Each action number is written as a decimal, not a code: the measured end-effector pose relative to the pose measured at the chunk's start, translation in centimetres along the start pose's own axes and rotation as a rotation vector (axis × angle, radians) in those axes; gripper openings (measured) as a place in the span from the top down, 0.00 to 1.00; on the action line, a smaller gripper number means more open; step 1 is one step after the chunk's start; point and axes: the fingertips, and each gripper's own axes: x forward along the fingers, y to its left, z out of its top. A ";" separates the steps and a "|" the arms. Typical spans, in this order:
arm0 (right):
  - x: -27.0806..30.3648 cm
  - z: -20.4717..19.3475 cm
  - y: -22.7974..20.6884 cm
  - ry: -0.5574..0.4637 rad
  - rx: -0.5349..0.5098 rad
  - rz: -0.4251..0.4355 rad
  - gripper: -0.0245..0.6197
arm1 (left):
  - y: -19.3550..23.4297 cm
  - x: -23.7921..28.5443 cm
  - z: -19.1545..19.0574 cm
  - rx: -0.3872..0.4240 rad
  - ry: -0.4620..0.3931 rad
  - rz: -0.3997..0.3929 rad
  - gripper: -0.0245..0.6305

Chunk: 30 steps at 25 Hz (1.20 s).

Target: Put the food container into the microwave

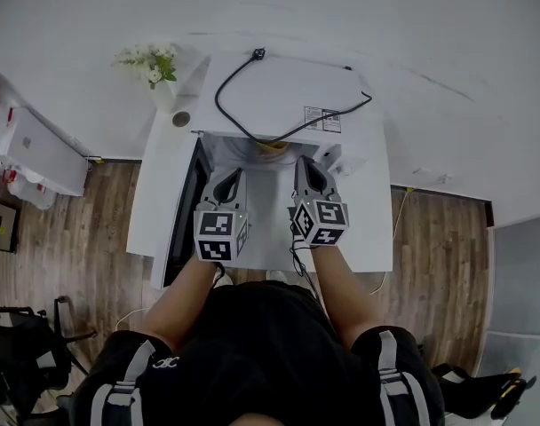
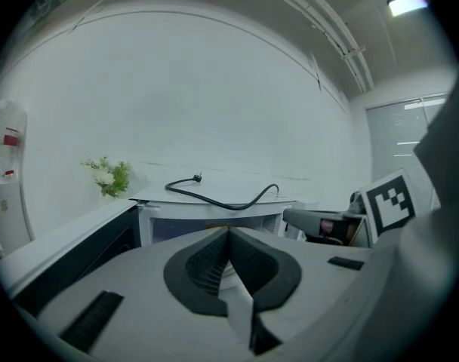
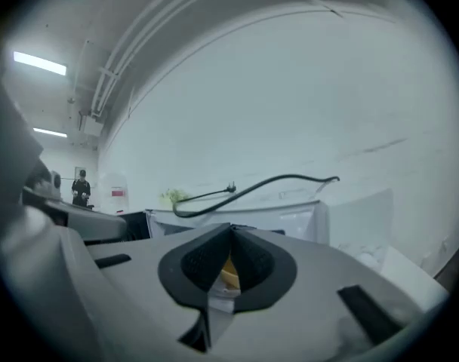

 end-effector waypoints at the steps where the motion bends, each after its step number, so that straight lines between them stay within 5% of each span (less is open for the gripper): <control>1: -0.6 0.9 -0.1 -0.021 0.001 -0.005 0.96 | -0.2 0.2 0.0 0.002 0.000 -0.007 0.94; 7: -4.3 3.8 -0.5 -0.108 -0.050 -0.036 0.96 | -1.7 0.7 0.0 0.012 0.001 -0.050 0.94; 18: -6.0 2.5 -0.8 -0.085 -0.001 -0.074 0.96 | -2.5 0.7 0.4 0.028 -0.009 -0.081 0.94; 30: -6.3 2.7 1.1 -0.075 -0.068 -0.045 0.96 | -3.0 -0.1 0.0 0.037 -0.004 -0.092 0.94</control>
